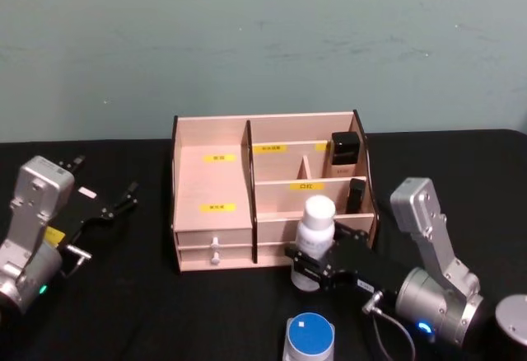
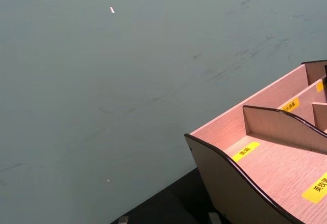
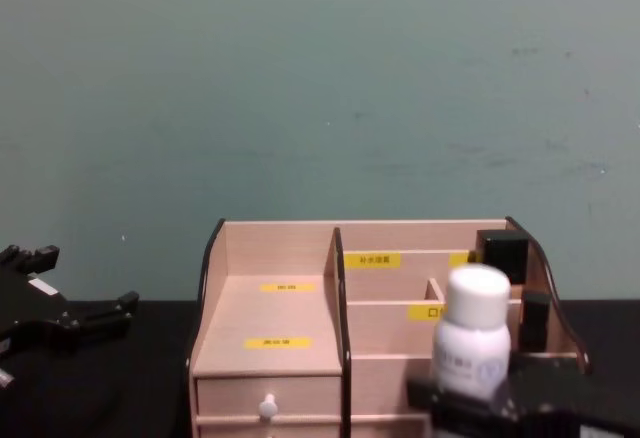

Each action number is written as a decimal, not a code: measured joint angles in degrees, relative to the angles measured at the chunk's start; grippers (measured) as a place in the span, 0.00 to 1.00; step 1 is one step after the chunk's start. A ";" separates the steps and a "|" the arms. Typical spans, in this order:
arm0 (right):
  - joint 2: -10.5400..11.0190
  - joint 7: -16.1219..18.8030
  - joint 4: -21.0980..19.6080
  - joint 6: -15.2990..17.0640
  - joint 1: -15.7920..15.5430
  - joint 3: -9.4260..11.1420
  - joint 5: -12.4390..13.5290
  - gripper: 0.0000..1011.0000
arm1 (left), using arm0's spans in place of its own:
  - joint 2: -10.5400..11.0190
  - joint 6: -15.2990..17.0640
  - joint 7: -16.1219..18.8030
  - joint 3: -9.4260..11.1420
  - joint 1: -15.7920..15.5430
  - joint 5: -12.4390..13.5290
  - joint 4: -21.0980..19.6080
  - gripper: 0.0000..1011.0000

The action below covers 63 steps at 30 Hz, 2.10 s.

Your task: Pick up the facial cleanser and watermelon frost from the table and place them into the tiered storage box.

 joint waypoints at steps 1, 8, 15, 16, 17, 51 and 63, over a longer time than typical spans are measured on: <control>0.11 0.00 -0.46 0.15 0.17 0.00 0.00 0.59 | 0.00 0.00 0.00 0.00 0.00 0.00 0.00 1.00; 0.92 -0.20 -4.62 1.89 2.33 0.47 0.27 0.59 | 0.00 0.00 0.00 0.00 0.00 0.00 0.00 1.00; 0.94 -1.17 -7.25 3.87 5.34 0.76 0.73 0.59 | 0.00 0.00 0.00 0.00 0.00 0.00 0.00 1.00; 0.88 -1.29 -7.35 4.04 5.62 0.80 0.83 0.59 | 0.00 0.00 0.00 0.00 0.00 0.00 0.00 1.00; 0.78 -1.49 -7.56 4.34 6.15 0.92 1.04 0.59 | 0.00 0.00 0.00 0.00 0.00 0.00 0.00 1.00; -3.35 0.30 4.65 3.14 18.08 -2.27 2.08 0.59 | 0.00 0.00 0.00 0.00 0.00 0.00 0.00 1.00; -6.02 1.15 11.86 1.40 21.25 -3.93 0.92 0.59 | 0.00 0.00 0.00 0.00 0.00 0.00 0.00 1.00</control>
